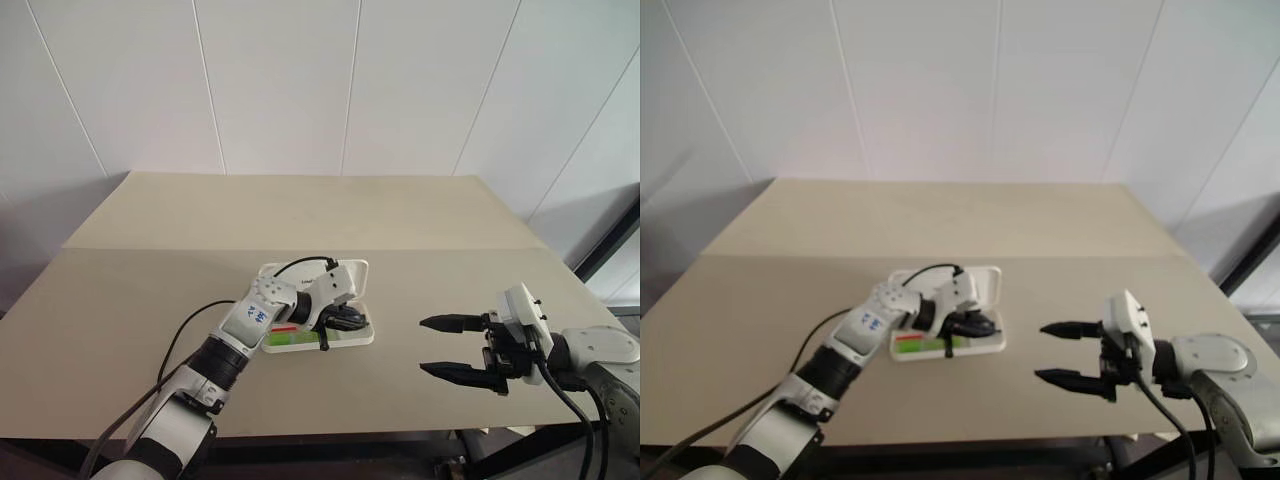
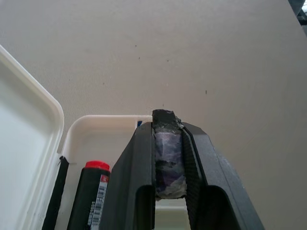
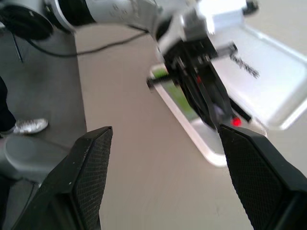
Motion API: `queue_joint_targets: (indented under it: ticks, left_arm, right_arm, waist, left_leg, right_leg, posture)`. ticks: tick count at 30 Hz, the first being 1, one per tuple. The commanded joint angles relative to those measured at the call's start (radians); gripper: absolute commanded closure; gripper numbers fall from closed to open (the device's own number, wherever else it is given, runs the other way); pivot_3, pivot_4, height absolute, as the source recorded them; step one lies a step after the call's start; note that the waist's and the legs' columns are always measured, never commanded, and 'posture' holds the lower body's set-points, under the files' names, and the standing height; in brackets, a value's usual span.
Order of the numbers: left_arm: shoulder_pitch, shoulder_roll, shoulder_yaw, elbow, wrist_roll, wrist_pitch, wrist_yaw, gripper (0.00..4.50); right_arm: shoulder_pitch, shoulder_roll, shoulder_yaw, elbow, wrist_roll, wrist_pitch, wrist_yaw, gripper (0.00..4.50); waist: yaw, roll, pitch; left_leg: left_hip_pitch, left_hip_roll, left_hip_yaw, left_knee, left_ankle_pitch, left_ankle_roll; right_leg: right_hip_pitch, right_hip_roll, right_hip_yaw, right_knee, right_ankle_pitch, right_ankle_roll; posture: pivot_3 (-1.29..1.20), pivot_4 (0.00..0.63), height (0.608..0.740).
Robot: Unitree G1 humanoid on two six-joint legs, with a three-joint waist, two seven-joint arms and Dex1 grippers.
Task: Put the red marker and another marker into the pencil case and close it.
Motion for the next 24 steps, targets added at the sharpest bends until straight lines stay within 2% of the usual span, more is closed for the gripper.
queue_joint_targets:
  ticks: [1, 8, 24]
  left_arm:
    - [0.000, -0.005, 0.003, -0.048, 0.007, 0.005, -0.001, 4.11]
    - [0.014, -0.007, -0.004, -0.075, 0.004, 0.021, -0.016, 4.11]
    - [0.011, -0.033, -0.008, -0.020, 0.038, 0.002, 0.017, 4.11]
  right_arm:
    - [-0.013, -0.020, -0.020, 0.026, -0.017, -0.040, 0.019, 0.00]
    - [-0.039, -0.021, -0.024, 0.086, -0.046, -0.066, 0.026, 0.00]
    - [-0.044, -0.007, -0.030, 0.068, -0.043, -0.057, -0.015, 0.00]
  waist:
    - [0.000, 0.000, 0.000]
    - [0.000, 0.001, 0.000]
    - [0.000, 0.001, 0.001]
  left_leg:
    - [0.000, 0.000, 0.000, 0.000, 0.000, 0.000]
    - [0.000, 0.000, 0.000, 0.000, 0.000, 0.000]
    - [0.000, 0.000, 0.000, 0.000, 0.000, 0.000]
  right_leg:
    - [0.000, 0.000, 0.000, 0.000, 0.000, 0.000]
    - [0.000, 0.000, 0.000, 0.000, 0.000, 0.000]
    - [0.000, 0.000, 0.000, 0.000, 0.000, 0.000]
  posture:
    - [0.00, 0.150, 0.740]
    - [0.00, 0.150, 0.740]
    - [0.00, 0.150, 0.740]
